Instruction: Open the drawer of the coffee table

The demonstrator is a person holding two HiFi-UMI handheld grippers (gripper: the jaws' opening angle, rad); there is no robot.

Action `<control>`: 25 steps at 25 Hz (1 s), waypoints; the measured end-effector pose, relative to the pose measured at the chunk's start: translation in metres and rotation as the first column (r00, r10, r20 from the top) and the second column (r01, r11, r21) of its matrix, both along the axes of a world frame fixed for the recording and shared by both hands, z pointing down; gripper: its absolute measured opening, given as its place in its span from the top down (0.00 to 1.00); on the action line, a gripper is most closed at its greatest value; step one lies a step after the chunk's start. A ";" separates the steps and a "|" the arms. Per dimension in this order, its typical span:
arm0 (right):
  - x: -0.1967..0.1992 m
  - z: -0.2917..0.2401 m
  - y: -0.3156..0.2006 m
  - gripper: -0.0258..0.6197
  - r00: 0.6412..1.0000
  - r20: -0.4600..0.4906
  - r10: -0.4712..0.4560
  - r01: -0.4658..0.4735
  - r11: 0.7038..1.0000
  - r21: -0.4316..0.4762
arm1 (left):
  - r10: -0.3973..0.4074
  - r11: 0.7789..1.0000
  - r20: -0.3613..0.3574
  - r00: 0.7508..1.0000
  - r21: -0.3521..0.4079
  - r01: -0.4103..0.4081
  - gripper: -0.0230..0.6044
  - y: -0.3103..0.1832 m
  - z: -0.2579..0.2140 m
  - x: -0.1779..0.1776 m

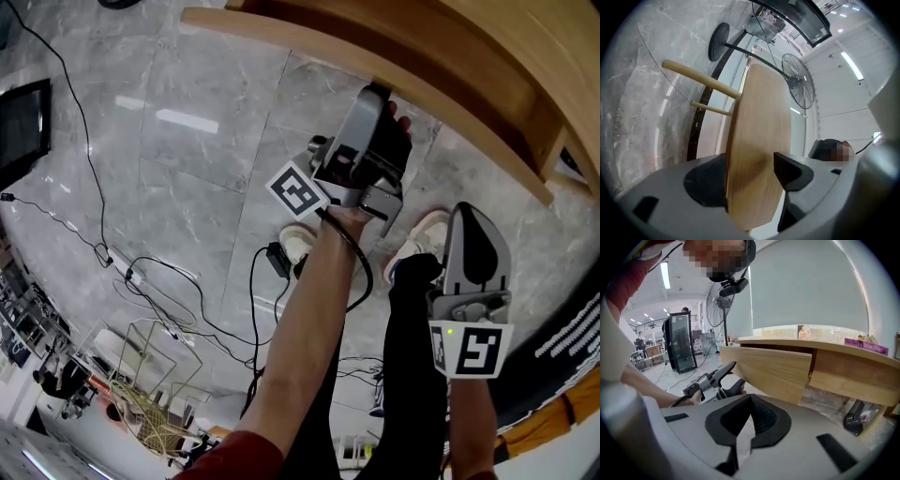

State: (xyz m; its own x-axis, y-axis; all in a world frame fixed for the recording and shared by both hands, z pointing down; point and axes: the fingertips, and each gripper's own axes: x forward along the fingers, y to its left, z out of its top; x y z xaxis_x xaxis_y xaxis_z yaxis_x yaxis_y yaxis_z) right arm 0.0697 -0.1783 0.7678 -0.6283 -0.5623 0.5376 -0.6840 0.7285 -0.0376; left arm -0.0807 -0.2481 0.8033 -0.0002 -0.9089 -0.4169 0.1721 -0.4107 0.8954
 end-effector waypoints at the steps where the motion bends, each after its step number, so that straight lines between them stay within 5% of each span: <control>1: 0.001 0.002 0.000 0.96 1.000 -0.002 0.001 -0.001 1.000 -0.003 | 0.001 1.000 0.003 1.000 0.013 -0.001 0.48 -0.002 -0.002 0.001; 14: -0.010 -0.006 -0.009 0.96 1.000 0.001 -0.011 0.011 1.000 -0.001 | -0.021 1.000 -0.013 1.000 0.006 0.021 0.52 0.000 -0.002 -0.003; 25: -0.024 -0.011 0.023 0.96 0.999 0.008 -0.031 0.031 0.999 -0.007 | -0.017 1.000 -0.027 0.999 -0.009 0.017 0.52 0.056 0.000 -0.007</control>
